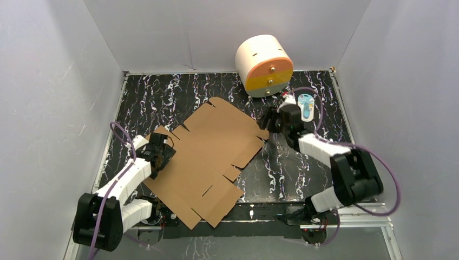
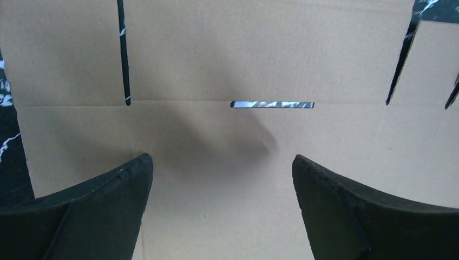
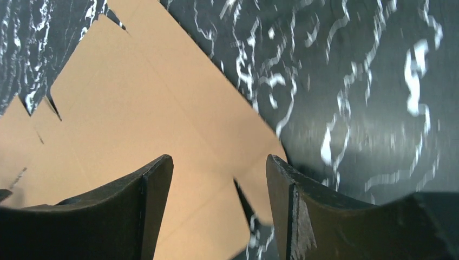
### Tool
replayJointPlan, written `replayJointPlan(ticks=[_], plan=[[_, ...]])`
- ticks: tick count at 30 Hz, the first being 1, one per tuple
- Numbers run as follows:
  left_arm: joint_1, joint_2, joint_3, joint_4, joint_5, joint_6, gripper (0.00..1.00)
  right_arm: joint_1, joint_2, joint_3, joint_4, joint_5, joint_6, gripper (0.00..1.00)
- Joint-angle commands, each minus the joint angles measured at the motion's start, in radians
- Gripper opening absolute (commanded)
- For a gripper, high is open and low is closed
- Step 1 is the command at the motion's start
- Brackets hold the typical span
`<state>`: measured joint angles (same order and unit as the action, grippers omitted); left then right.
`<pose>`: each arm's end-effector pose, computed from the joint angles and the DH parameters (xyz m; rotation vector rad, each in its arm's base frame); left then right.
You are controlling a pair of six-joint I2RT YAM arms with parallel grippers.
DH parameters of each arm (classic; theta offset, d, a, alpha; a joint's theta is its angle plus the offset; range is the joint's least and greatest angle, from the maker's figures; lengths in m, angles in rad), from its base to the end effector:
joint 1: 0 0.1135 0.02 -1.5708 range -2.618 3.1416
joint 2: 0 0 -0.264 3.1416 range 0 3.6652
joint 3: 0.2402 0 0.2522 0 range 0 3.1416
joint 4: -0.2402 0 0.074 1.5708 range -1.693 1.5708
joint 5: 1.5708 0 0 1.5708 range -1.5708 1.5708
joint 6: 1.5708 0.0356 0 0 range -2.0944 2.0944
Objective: Fold the paper box
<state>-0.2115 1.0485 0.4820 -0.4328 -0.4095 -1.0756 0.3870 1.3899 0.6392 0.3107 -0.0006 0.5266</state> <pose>0.1837 -0.0250 0.1718 -1.1605 2.1602 -0.0249 0.2701 0.1101 0.2033 0.1433 2.0544 0.5769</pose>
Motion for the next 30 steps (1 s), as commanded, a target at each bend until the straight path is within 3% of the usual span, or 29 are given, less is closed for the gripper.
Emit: replayJointPlan(ticks=[1,7,11,17,23,30], plan=[[0.006,0.075,0.046,0.041,-0.087,-0.027,0.98,-0.017,0.176,0.209,-0.047,-0.137,-0.234,0.74],[0.013,0.183,0.080,0.140,-0.086,0.006,0.97,-0.031,0.407,0.389,-0.107,-0.185,-0.331,0.80],[0.018,0.280,0.139,0.205,-0.090,0.063,0.98,-0.042,0.439,0.394,-0.143,-0.240,-0.345,0.80],[0.023,0.459,0.270,0.291,-0.090,0.134,0.98,-0.042,0.364,0.297,-0.198,-0.294,-0.332,0.77],[0.029,0.664,0.461,0.376,-0.021,0.259,0.97,-0.032,0.174,0.110,-0.216,-0.320,-0.252,0.71],[0.030,0.758,0.665,0.369,0.053,0.376,0.97,0.086,-0.063,-0.066,-0.265,-0.319,-0.152,0.72]])
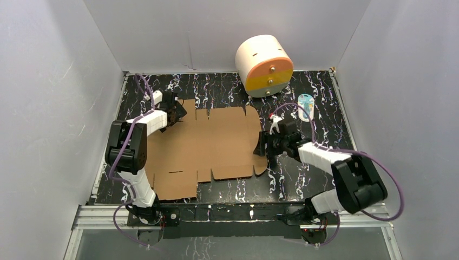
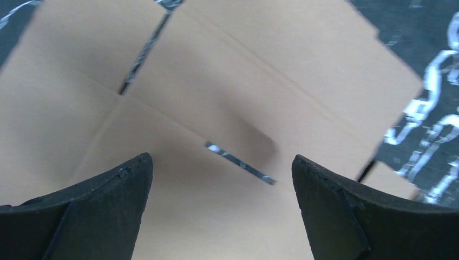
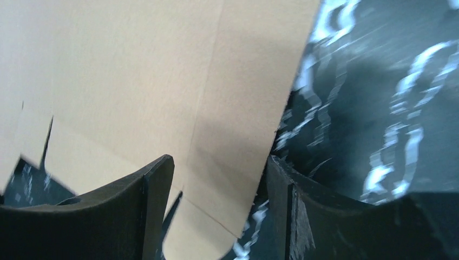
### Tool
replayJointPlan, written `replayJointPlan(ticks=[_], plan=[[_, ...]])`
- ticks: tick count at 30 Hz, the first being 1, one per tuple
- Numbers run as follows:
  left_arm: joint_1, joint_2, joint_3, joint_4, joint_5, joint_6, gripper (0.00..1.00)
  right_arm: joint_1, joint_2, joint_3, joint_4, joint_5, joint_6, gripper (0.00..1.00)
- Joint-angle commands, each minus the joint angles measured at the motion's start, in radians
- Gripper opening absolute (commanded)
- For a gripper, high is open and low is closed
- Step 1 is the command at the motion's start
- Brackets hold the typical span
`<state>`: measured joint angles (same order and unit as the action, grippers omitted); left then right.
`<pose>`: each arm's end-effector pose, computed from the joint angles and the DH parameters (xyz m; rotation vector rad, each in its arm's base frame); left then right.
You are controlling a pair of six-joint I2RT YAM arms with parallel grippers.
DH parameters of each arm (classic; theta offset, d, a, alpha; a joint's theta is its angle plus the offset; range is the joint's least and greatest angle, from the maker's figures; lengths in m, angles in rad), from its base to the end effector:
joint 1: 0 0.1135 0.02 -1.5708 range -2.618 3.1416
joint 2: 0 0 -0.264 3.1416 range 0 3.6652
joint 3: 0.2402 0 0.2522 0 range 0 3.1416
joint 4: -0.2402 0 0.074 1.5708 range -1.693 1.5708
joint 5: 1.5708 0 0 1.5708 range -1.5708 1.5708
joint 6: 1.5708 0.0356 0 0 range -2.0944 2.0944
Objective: Fold the paper box
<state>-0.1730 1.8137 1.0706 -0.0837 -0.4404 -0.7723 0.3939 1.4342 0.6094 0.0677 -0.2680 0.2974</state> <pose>0.3734 -0.0498 0.1701 -0.8673 2.1297 0.0496 0.2486 0.1135 0.1615 -0.2532 2.3740 0.6503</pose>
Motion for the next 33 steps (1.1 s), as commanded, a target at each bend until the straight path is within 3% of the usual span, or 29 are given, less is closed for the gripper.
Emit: replayJointPlan(ticks=[1,7,11,16,24,33], plan=[[-0.009,-0.031,0.076,0.018,0.075,0.085,0.97,0.086,-0.140,-0.043,-0.039,-0.039,0.082,0.72],[0.004,-0.266,-0.006,-0.099,0.011,0.034,0.97,0.087,-0.245,0.034,-0.123,0.142,0.006,0.80],[0.013,-0.433,-0.132,-0.219,-0.021,-0.063,0.98,0.087,-0.143,0.158,-0.128,0.163,-0.068,0.83],[0.033,-0.587,-0.319,-0.236,0.007,-0.117,0.98,0.088,0.021,0.272,-0.038,0.090,-0.141,0.86],[0.053,-0.511,-0.354,-0.200,0.029,-0.125,0.98,0.087,0.209,0.364,-0.054,0.074,-0.178,0.91],[0.055,-0.320,-0.283,-0.162,0.063,-0.068,0.98,0.115,0.180,0.259,-0.170,0.053,-0.183,0.95]])
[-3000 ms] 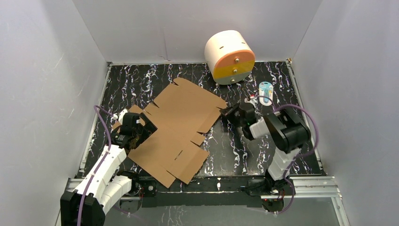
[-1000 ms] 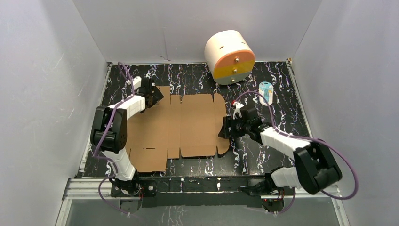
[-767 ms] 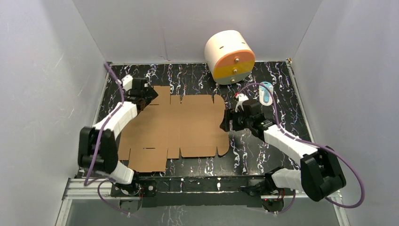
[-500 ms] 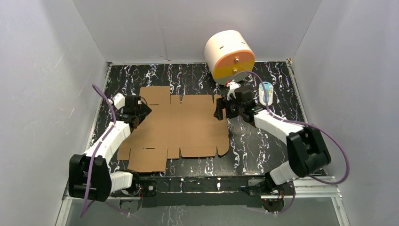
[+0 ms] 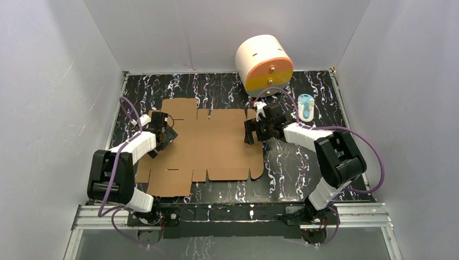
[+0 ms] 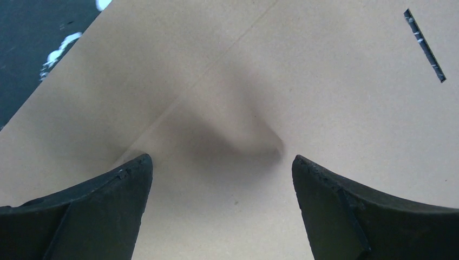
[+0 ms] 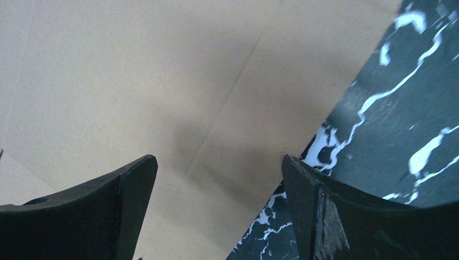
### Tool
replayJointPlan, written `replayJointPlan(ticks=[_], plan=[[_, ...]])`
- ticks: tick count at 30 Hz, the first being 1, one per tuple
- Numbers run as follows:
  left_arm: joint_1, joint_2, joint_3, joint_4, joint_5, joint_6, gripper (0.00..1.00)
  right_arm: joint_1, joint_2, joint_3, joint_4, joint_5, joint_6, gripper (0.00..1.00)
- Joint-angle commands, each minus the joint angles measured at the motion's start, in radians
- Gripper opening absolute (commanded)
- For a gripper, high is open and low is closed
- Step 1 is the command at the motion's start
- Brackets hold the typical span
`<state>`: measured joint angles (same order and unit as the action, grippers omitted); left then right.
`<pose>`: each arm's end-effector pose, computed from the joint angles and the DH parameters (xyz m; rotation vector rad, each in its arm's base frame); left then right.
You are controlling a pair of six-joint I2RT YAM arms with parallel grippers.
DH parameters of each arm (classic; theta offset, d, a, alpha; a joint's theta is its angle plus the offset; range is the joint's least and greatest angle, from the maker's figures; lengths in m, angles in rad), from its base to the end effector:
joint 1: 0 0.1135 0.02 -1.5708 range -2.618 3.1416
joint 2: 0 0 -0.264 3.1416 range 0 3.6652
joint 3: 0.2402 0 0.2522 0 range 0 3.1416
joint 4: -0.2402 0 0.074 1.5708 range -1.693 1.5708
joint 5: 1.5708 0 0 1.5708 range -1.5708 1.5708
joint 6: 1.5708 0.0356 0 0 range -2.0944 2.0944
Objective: Fold the paper box
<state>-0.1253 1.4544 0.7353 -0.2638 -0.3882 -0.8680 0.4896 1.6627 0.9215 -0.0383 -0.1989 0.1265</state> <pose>0.2720 -0.0207 0.1705 -1.0236 2.2273 0.0699 0.2993 0.1675 0.1787 -0.5300 2.3353 0.5305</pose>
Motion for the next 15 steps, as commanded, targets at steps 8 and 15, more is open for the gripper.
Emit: replayJointPlan(ticks=[8,15], plan=[[0.007,0.221,0.201,0.033,0.037,0.146,0.97,0.177,-0.256,-0.206,-0.170,-0.002,0.137,0.96],[0.007,0.403,0.396,0.073,0.164,0.265,0.97,0.434,-0.335,-0.261,-0.159,0.020,0.301,0.96]])
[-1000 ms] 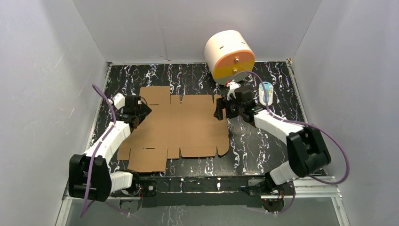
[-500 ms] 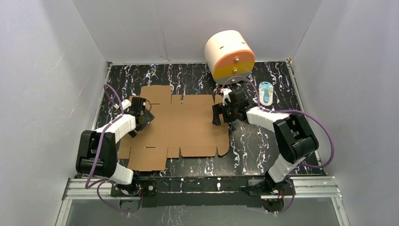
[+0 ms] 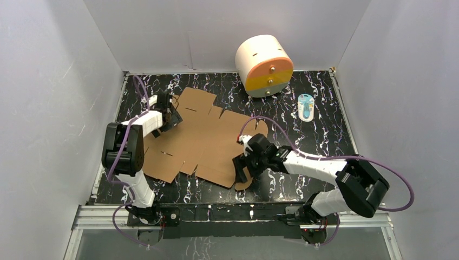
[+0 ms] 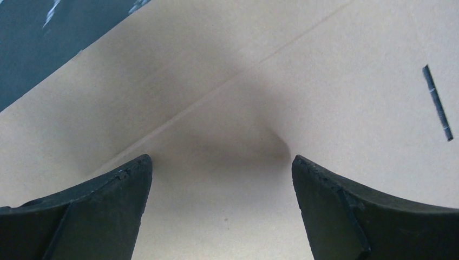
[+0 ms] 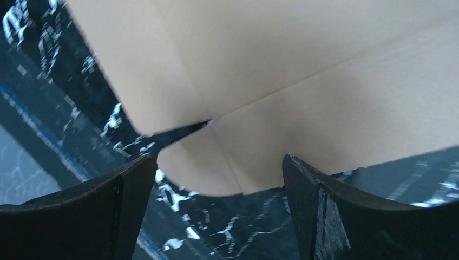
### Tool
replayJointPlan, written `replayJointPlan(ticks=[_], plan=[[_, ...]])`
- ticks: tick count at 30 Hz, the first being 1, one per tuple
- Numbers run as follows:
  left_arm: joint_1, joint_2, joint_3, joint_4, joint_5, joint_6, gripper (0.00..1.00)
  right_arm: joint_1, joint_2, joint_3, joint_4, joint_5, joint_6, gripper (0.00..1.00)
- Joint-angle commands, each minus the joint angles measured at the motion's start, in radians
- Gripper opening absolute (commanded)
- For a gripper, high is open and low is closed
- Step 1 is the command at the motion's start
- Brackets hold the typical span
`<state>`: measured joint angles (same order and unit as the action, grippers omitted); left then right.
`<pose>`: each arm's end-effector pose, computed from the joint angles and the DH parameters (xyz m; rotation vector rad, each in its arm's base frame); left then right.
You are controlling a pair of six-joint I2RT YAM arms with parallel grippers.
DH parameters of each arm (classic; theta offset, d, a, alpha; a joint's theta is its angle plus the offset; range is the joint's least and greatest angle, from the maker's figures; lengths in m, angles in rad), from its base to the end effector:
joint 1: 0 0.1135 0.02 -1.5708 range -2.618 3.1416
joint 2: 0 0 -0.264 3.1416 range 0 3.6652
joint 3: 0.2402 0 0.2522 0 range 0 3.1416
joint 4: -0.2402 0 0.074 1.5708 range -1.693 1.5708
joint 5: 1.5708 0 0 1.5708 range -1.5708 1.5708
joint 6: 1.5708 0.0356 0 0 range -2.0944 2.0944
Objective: Fold the paper box
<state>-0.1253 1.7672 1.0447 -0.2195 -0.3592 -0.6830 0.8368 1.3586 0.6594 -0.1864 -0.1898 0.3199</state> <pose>0.3568 -0.0323 0.1686 -0.8060 2.2945 0.0948 0.1688 0.1971 0.1755 -0.7435 2.4700 0.7081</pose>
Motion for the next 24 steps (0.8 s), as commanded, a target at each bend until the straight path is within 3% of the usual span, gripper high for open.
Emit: replayJointPlan(ticks=[1,5,8,13,18,24], plan=[[0.007,0.107,0.117,0.030,0.155,0.107,0.97,0.093,-0.034,0.013,-0.018,0.016,0.102,0.96],[0.007,0.080,0.163,0.027,0.141,0.156,0.97,0.060,-0.037,0.128,-0.071,0.120,-0.024,0.99],[0.007,-0.024,0.126,0.025,0.123,0.138,0.97,-0.066,-0.002,0.221,-0.091,0.114,-0.139,0.99],[0.007,-0.230,-0.015,-0.033,0.102,0.019,0.97,-0.275,0.110,0.327,0.015,0.049,-0.258,0.99],[0.009,-0.398,-0.186,-0.050,0.118,-0.048,0.97,-0.407,0.287,0.448,0.077,-0.001,-0.297,0.99],[0.012,-0.453,-0.271,-0.063,0.124,-0.068,0.97,-0.474,0.437,0.536,0.117,-0.069,-0.303,0.99]])
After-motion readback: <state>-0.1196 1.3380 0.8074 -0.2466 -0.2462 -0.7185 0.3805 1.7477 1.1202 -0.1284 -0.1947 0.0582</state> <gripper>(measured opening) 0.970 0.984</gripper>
